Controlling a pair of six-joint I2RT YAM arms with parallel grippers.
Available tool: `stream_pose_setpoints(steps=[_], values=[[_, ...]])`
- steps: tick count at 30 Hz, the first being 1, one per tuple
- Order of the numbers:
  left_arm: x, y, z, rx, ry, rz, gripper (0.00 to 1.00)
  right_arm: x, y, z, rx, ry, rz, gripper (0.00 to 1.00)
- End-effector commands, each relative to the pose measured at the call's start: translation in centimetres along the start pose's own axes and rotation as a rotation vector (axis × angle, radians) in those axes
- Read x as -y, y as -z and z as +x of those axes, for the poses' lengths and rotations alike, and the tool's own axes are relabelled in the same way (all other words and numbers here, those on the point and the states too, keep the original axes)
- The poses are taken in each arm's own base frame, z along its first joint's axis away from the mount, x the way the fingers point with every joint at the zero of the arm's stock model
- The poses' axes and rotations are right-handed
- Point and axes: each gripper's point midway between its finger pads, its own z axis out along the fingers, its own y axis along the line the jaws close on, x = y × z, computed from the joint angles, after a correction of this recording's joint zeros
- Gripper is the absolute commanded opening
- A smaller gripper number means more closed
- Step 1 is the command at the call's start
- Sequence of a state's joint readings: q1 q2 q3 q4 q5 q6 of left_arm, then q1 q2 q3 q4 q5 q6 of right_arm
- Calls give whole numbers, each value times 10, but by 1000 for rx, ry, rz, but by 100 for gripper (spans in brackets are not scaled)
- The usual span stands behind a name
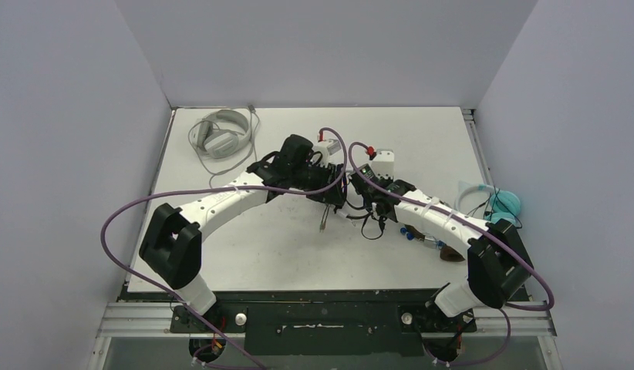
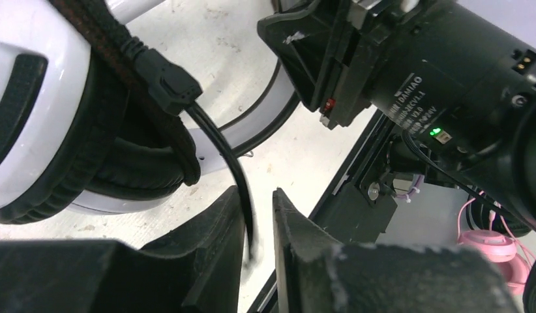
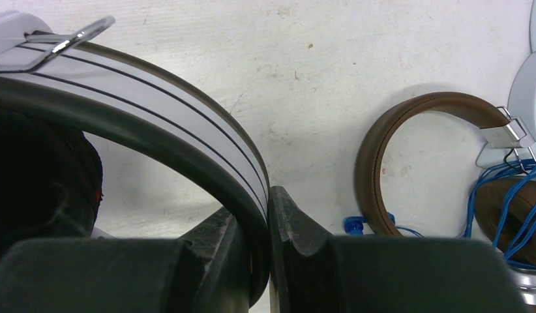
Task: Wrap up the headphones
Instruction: Wrap the headphones cable around the headphones.
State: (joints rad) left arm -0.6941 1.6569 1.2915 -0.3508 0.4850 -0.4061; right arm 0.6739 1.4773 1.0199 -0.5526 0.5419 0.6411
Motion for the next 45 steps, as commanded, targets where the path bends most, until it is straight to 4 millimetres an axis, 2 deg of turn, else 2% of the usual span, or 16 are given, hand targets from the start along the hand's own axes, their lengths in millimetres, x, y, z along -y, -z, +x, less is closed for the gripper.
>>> stream_pose_setpoints(steps=[1,3,7,10,17,18,22,25,29,31,32,33,34,37,40,45], values=[[28,12,-11,55,-33,120,26,-12,7,-36,109,-137,-66,0],[32,7,-1,51,-14,156,36,-12,7,-40,106,-155,-81,0],[38,4,8,111,24,189,39,-13,10,-48,96,-186,-112,0],[30,11,4,201,15,140,38,-12,16,-57,111,-205,-129,0],[12,31,16,294,-45,28,42,-8,28,-72,134,-203,-144,0],[11,33,19,305,-56,29,43,-8,30,-75,136,-203,-147,0],[6,35,32,361,-104,54,58,-10,35,-79,130,-200,-166,0],[-3,36,35,412,-135,32,62,-13,41,-83,121,-198,-183,0],[-6,46,29,466,-144,0,63,-16,45,-84,79,-195,-183,0],[-11,54,24,491,-123,-48,64,-23,47,-83,51,-196,-212,0],[-21,58,22,504,-97,-111,71,-27,48,-81,34,-200,-232,0],[-28,65,22,510,-71,-156,89,-31,49,-79,19,-205,-254,0],[-38,73,20,537,-44,-221,96,-36,50,-77,7,-209,-278,0],[-60,105,15,640,18,-360,97,-50,51,-70,-29,-220,-344,3],[-69,132,17,714,99,-393,97,-57,45,-63,-67,-230,-355,4],[-91,152,25,692,208,-387,97,-66,23,-58,-125,-268,-349,4]])
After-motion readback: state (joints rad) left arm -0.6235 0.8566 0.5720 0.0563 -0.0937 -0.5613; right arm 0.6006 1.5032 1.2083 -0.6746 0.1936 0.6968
